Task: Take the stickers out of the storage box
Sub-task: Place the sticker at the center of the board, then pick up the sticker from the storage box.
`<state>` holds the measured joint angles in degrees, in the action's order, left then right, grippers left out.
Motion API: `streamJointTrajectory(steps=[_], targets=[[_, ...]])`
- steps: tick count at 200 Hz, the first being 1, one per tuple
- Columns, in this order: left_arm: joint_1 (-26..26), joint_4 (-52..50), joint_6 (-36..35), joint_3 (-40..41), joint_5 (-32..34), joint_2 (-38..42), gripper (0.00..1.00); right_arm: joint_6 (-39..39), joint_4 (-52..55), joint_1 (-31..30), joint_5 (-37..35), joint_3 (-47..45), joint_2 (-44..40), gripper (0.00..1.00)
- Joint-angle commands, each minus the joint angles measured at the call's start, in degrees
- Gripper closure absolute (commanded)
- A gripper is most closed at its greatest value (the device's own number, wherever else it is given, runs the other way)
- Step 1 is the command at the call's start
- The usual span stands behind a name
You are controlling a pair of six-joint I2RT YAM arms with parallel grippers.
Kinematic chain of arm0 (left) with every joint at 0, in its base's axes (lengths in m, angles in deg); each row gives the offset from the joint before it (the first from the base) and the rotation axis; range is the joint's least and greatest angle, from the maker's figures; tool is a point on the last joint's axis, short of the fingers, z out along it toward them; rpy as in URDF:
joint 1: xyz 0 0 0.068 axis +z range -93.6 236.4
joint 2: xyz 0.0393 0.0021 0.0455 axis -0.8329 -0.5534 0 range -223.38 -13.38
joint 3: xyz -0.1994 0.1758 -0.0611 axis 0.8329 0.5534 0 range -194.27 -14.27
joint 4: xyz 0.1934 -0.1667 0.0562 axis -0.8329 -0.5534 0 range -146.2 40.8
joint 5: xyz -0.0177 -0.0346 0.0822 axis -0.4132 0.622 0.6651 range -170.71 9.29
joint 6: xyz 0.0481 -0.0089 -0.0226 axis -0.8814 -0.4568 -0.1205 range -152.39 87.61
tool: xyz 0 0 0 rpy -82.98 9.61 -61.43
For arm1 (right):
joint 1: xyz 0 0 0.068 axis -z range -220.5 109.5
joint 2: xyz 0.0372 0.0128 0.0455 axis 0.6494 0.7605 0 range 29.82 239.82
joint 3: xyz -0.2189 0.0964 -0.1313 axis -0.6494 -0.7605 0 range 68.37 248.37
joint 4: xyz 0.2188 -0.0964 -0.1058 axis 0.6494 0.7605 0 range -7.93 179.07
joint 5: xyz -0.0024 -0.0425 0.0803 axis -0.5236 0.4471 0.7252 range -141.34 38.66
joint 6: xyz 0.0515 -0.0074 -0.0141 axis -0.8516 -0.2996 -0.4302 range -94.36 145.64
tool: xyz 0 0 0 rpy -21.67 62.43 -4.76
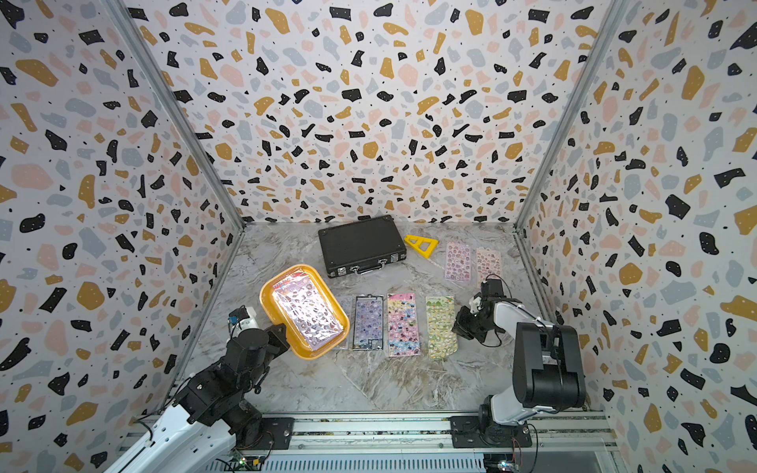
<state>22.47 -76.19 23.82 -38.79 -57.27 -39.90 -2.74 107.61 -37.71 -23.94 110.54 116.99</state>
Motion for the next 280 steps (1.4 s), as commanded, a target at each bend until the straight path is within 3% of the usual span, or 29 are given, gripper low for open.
streamJointTrajectory(steps=[1,154,179,208,228,247,280], targets=[[-0.39,3.93,0.39,0.43,0.93,0.54,1.0,1.37,2.4,0.11,-2.42,1.15,0.63,0.88],[-0.87,3.47,1.53,0.61,1.34,-0.2,1.0,0.79,2.75,0.03,-6.85,0.85,0.43,0.59],[-0.87,3.77,1.22,0.69,1.04,-0.23,1.0,0.24,3.35,0.04,-9.54,0.25,-4.35,0.55],[-0.87,5.69,-0.31,1.43,-0.03,-0.08,1.0,-4.1,1.14,-1.23,-10.16,-3.66,-17.94,0.46],[-0.87,8.22,-1.48,2.36,-1.46,-0.17,1.0,-9.18,0.61,-7.54,-8.82,-3.9,-25.84,0.45],[-0.92,11.55,-2.51,3.29,-3.98,-0.9,1.0,-15.4,-2.91,-18.04,-4.93,-1.96,-29.11,0.46],[-0.87,14.62,-3.51,3.42,-6.13,-4.02,1.0,-18.26,-8.44,-45.29,-20.02,5.06,-29.2,0.47]])
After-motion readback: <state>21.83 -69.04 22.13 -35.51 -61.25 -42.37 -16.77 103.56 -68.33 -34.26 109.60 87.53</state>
